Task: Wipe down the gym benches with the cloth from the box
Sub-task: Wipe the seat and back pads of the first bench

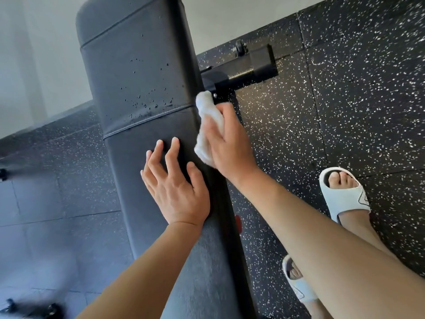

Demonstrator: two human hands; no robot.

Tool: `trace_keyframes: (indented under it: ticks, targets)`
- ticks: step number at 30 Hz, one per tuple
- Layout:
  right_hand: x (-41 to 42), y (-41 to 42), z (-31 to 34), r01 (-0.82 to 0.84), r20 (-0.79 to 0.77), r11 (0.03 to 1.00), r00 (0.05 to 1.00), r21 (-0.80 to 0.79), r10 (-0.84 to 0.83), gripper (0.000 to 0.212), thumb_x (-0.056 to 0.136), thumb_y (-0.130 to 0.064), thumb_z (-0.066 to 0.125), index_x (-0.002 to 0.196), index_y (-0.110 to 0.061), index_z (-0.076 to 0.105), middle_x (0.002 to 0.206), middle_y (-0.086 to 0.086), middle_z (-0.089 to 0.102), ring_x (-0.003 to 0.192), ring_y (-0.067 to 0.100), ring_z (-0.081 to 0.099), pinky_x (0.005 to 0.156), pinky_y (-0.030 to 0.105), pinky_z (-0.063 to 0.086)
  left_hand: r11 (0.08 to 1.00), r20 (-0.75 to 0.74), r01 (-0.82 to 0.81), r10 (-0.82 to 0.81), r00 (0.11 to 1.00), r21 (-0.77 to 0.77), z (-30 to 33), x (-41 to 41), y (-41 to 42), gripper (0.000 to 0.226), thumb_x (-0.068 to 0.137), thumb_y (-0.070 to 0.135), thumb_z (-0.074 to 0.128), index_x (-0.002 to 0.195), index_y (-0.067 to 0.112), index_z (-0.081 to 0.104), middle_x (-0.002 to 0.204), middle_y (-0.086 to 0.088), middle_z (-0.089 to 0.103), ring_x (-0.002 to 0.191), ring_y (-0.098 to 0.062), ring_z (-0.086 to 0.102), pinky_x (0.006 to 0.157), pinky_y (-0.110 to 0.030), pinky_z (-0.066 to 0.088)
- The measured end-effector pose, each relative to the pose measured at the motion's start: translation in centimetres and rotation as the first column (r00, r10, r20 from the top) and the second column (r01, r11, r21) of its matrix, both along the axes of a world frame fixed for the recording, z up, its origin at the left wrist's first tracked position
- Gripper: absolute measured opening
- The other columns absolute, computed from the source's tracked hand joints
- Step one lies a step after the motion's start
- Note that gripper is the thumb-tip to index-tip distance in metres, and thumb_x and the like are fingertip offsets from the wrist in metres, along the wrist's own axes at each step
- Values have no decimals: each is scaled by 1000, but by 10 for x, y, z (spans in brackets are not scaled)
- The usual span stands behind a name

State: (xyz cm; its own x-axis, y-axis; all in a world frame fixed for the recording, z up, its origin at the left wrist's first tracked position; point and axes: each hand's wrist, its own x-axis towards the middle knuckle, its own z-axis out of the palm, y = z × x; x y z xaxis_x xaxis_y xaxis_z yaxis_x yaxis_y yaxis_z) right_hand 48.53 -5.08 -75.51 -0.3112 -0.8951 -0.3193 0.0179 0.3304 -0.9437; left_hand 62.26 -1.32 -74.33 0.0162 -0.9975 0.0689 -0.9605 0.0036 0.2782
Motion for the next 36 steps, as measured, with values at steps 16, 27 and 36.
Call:
trace_keyframes:
  ticks: [16, 27, 36]
  targets:
    - [32, 162, 9, -53, 10, 988, 999, 142, 53, 15, 102, -48, 51, 111, -36, 49, 90, -14, 61, 78, 8, 63, 65, 23, 44, 1000, 7, -14, 14, 1000, -1, 3, -5, 0, 55, 95, 28, 45, 149, 20, 53, 157, -8, 43, 148, -39, 35, 121, -58, 25]
    - [3, 14, -1, -7, -55, 1000, 998, 4, 8, 25, 105, -41, 55, 112, -16, 52, 101, -1, 63, 89, 20, 61, 79, 44, 51, 1000, 9, -21, 21, 1000, 14, 3, -4, 1, 55, 96, 30, 44, 150, 24, 50, 159, -4, 40, 149, -36, 32, 122, -59, 24]
    - [49, 208, 11, -36, -9, 987, 999, 157, 38, 17, 102, -52, 50, 110, -36, 50, 94, -10, 63, 85, 12, 64, 75, 40, 51, 1000, -5, -15, 15, 1000, -15, 4, -4, 1, 53, 95, 31, 46, 147, 26, 53, 156, -4, 44, 147, -36, 35, 122, -60, 24]
